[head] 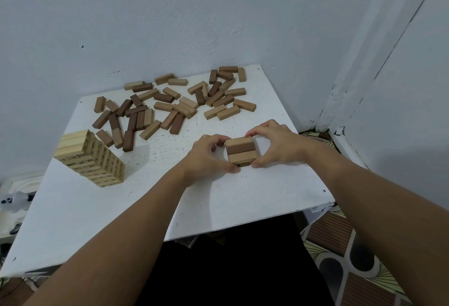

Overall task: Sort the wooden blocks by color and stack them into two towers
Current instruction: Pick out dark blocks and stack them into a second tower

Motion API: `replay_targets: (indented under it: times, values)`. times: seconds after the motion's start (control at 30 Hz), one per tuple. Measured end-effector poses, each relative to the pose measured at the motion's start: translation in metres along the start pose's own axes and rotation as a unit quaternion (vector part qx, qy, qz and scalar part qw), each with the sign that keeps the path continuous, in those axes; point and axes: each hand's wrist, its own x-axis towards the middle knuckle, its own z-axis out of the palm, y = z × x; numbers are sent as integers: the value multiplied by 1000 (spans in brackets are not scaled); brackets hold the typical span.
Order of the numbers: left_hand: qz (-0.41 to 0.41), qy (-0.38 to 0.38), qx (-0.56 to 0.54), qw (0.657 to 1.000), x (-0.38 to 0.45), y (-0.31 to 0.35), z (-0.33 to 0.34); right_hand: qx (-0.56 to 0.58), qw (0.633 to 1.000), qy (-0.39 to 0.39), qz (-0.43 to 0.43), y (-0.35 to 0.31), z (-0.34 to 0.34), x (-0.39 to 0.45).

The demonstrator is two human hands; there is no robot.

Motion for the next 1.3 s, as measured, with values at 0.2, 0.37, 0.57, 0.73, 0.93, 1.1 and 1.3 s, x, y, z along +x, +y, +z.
replay_targets:
  times: [0.2, 0.37, 0.57, 0.73, 0.93, 1.1, 1.3]
  values:
    - [1, 16, 15, 1000, 3, -3, 3, -3, 1000, 8, 1, 0, 1, 0]
    - [5, 19, 23, 1000, 3, -4, 3, -10, 1000, 18, -3, -1, 3, -1]
    - [-5, 18, 44, 999, 4, -2, 4, -19, 1000, 11, -4, -5, 2, -1]
    - [-11, 17, 59, 998, 5, -1, 6, -28, 999, 16, -8, -9, 4, -2]
    - [-11, 27, 77, 997, 8, 0, 10, -28, 999, 22, -9, -9, 5, -2]
    - [-22, 30, 82, 996, 8, 0, 10, -36, 999, 21, -5, -10, 6, -1]
    - [-19, 34, 77, 996, 8, 1, 11, -14, 1000, 24, -6, -9, 8, -2]
